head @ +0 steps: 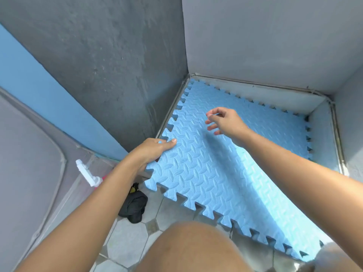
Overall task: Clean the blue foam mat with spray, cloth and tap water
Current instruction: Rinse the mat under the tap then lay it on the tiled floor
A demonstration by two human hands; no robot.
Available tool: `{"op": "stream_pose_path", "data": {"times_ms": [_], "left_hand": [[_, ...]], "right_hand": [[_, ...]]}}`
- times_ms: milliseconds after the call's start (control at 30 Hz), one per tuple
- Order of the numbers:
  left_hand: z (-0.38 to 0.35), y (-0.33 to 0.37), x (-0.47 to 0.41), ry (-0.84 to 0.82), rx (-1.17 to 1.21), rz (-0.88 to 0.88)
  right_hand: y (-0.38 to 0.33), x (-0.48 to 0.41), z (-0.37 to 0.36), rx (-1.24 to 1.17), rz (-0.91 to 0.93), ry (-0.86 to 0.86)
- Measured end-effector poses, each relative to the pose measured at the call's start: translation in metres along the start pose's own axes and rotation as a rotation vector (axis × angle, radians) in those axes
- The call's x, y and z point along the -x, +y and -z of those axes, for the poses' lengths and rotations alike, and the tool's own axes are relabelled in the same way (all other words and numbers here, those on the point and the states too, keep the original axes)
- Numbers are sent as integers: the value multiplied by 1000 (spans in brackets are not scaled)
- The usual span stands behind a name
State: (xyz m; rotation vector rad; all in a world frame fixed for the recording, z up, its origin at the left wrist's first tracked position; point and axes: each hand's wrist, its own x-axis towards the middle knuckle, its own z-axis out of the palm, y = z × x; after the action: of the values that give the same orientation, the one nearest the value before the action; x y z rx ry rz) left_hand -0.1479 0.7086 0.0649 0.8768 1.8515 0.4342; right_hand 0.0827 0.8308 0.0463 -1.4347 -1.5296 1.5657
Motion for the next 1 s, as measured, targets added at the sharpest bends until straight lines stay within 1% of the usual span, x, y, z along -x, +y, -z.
{"op": "stream_pose_path", "data": {"times_ms": [100,200,300,400,467,500,567,633,733,833,1000], "left_hand": [[8,14,18,42,4,-124],[36,36,38,112,-37,-241],[61,58,64,174,-110,-298],[81,75,94,249,-170,-329],[97,85,109,325,-228,-351],[104,90,118,353,-264,-363],[118,98,128,406,-327,-404],[126,104,136,457,-380,-445],[130,105,135,473,-410,-436],[129,108,131,473,-440,-428],[131,110,127,468,-468,-413]], "right_hand": [[-52,-15,14,70,151,64],[-115,-34,19,124,359,160],[-191,-47,13,74,556,240],[-268,-49,0,-46,684,262],[-311,-54,-7,-77,776,250],[-326,-57,-11,-64,823,231],[-353,-60,-17,103,896,196],[-367,-62,-18,363,907,172],[-361,-69,-14,687,807,184],[-353,-71,-15,751,810,224],[-355,-63,-31,787,837,359]]}}
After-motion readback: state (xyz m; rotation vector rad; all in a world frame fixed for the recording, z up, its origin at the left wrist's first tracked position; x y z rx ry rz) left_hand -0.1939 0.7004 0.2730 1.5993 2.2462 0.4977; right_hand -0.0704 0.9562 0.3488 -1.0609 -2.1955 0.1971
